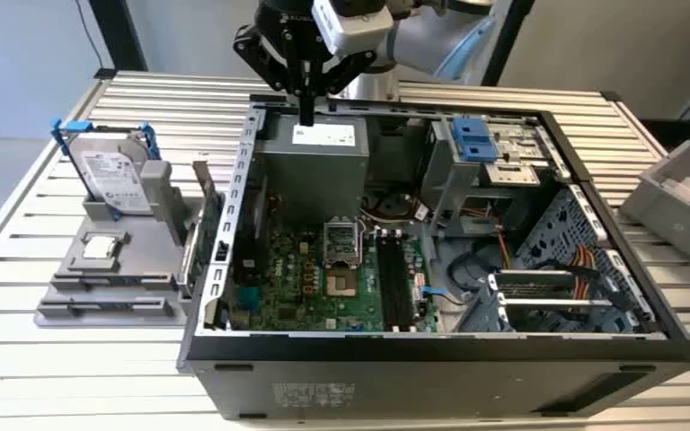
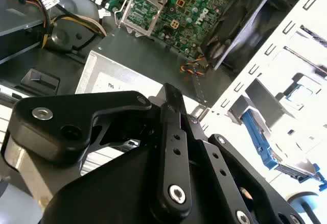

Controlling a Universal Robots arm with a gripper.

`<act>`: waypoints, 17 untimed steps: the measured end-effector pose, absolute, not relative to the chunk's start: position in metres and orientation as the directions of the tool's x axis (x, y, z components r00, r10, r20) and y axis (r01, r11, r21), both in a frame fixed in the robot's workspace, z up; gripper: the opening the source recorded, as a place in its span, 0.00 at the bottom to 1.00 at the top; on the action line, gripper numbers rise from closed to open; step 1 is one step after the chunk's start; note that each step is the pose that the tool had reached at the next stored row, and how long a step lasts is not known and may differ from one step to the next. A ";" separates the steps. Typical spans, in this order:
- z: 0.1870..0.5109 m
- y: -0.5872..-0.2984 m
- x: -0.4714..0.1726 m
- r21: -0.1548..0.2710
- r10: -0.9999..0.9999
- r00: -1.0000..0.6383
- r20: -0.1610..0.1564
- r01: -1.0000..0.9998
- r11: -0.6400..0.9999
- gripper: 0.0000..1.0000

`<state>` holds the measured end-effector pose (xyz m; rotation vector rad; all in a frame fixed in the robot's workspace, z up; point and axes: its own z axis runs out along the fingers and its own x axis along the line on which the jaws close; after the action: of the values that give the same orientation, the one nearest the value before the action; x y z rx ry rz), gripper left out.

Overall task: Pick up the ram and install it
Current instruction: 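Reach for the ram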

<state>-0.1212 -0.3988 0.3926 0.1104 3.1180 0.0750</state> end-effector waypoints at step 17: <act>0.393 -0.398 -0.128 0.049 0.071 -0.997 -0.019 0.070 0.996 0.00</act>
<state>-0.1285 -0.3985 0.3927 0.1103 3.1181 0.0749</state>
